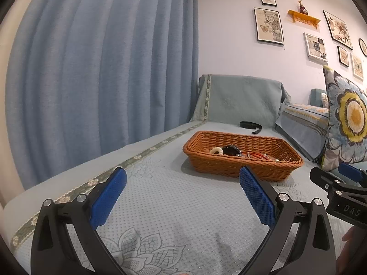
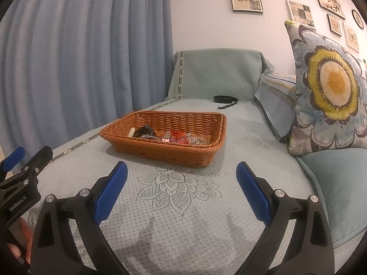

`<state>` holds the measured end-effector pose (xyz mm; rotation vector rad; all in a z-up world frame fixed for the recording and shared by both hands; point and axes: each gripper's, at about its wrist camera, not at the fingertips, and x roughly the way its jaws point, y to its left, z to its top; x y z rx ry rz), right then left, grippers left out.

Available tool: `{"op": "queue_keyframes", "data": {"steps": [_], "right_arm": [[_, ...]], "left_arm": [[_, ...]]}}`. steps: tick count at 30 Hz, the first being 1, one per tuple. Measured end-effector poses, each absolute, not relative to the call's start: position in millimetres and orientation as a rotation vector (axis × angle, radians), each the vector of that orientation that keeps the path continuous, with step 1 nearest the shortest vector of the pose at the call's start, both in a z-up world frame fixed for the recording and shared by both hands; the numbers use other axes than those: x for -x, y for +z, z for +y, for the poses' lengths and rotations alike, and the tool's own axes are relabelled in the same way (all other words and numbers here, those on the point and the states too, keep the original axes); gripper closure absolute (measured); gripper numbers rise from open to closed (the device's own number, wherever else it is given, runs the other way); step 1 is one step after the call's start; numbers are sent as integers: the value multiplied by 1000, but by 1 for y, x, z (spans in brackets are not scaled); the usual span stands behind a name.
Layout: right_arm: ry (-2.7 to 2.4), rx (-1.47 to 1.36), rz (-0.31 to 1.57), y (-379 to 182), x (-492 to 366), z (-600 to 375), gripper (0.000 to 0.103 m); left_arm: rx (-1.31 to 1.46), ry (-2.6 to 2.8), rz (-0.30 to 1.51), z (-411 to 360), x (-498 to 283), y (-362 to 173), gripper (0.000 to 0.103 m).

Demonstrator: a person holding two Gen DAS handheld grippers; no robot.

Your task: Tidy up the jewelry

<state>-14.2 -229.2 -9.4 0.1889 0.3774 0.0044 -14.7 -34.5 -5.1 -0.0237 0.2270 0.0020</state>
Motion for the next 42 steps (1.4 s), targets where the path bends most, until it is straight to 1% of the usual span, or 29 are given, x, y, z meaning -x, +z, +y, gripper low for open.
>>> {"op": "queue_keyframes", "data": {"steps": [42], "right_arm": [[21, -165, 386, -10, 13, -224, 12]], "left_arm": [[14, 2, 227, -37, 15, -4, 8]]}}
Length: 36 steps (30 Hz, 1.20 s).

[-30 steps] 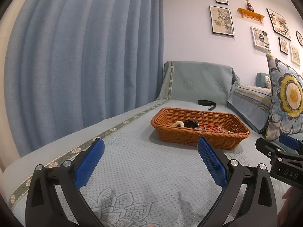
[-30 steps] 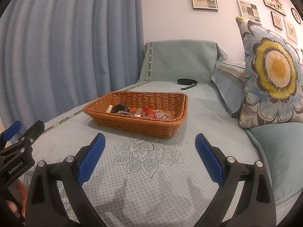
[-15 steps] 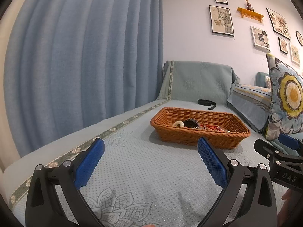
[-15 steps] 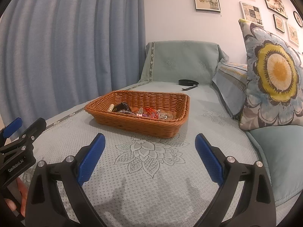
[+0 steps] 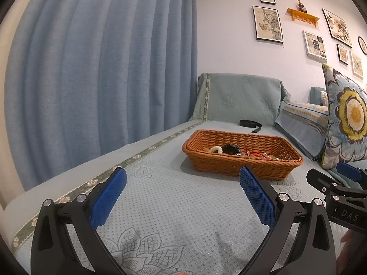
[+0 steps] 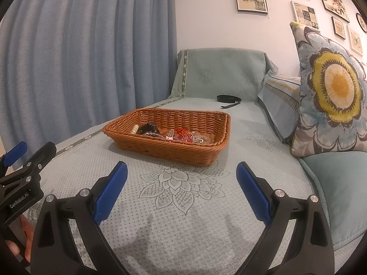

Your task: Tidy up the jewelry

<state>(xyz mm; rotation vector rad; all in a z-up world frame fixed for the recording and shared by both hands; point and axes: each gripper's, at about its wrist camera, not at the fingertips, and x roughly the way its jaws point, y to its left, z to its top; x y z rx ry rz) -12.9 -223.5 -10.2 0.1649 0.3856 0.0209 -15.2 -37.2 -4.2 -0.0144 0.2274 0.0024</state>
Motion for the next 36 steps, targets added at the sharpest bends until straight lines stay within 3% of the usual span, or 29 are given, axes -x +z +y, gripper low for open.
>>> {"op": "queue_keyframes", "data": {"steps": [36], "right_arm": [[23, -165, 391, -11, 12, -224, 12]], "left_arm": [[-24, -18, 223, -45, 17, -5, 8]]}}
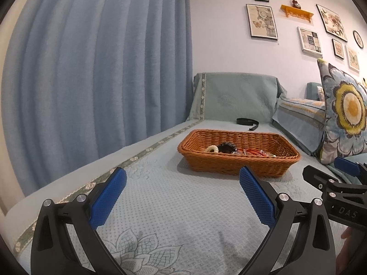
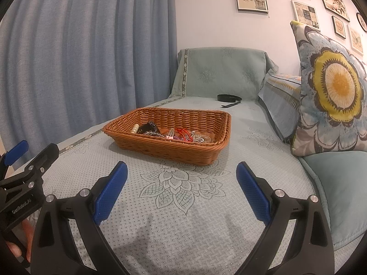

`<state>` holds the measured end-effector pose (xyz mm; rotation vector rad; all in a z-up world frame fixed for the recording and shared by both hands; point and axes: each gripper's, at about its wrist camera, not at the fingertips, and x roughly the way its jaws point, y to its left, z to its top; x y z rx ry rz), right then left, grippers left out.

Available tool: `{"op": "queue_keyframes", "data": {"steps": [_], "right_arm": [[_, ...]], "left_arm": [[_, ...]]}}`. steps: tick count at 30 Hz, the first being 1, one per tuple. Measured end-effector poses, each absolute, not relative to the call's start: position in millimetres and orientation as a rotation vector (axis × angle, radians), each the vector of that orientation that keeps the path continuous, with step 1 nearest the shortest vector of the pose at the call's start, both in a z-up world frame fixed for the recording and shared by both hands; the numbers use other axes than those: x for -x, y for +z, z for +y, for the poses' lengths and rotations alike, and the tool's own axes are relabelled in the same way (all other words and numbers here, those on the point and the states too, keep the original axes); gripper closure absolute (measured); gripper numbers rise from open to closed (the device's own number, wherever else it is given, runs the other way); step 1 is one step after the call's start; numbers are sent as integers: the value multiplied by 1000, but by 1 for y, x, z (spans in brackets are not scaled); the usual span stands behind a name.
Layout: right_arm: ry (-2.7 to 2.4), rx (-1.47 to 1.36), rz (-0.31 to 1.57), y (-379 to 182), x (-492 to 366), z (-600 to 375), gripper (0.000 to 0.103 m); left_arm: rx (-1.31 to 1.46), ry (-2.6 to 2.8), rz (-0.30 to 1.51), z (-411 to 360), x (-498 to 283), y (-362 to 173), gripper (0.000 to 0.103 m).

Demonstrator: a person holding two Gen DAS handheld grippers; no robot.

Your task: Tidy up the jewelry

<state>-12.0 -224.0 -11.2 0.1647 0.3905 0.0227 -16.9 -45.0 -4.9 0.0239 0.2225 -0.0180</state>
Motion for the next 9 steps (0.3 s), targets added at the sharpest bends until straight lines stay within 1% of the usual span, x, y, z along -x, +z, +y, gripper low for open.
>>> {"op": "queue_keyframes", "data": {"steps": [9], "right_arm": [[23, -166, 391, -11, 12, -224, 12]], "left_arm": [[-2, -24, 240, -39, 13, -4, 8]]}}
